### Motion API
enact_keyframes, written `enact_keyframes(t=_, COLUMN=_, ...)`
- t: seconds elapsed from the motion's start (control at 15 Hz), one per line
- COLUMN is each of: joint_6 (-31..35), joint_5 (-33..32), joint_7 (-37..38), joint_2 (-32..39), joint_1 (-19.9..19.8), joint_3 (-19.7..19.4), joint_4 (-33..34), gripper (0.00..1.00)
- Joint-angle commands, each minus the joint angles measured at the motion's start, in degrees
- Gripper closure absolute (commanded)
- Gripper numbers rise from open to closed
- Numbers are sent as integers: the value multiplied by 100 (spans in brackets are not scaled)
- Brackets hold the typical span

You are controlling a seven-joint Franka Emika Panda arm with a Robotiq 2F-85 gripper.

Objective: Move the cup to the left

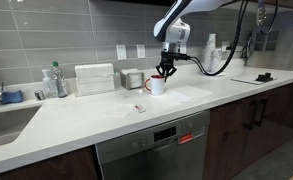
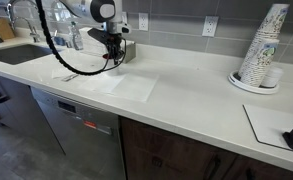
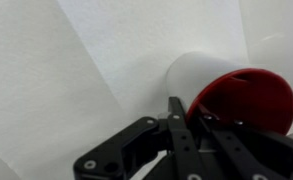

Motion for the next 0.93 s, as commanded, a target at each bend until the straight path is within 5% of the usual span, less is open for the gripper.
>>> enact_keyframes(t=0.0, joint_6=-360, joint_5=76, joint_7=307, joint_2=365, joint_1=49, joint_3=-33, joint_4=569, gripper=98)
enact_keyframes(t=0.13, joint_6=-444, joint_5=-5, joint_7=337, joint_2=450, joint_1=92, joint_3=-45, joint_4=696, gripper=98)
enact_keyframes(t=0.2, joint_6=-488, joint_5=-31, joint_7=285, joint_2=478, joint_1=98, joint_3=-38, joint_4=748, gripper=65)
enact_keyframes(t=0.27, joint_6=-497, joint_5=-110, joint_7=276, joint_2=476, joint_1=132, joint_3=-66, joint_4=757, gripper=64)
enact_keyframes(t=0.87, joint_6=-1133, joint_5=180, joint_7=-311, joint_2=-467, joint_1=-181, joint_3=5, joint_4=159, gripper=1)
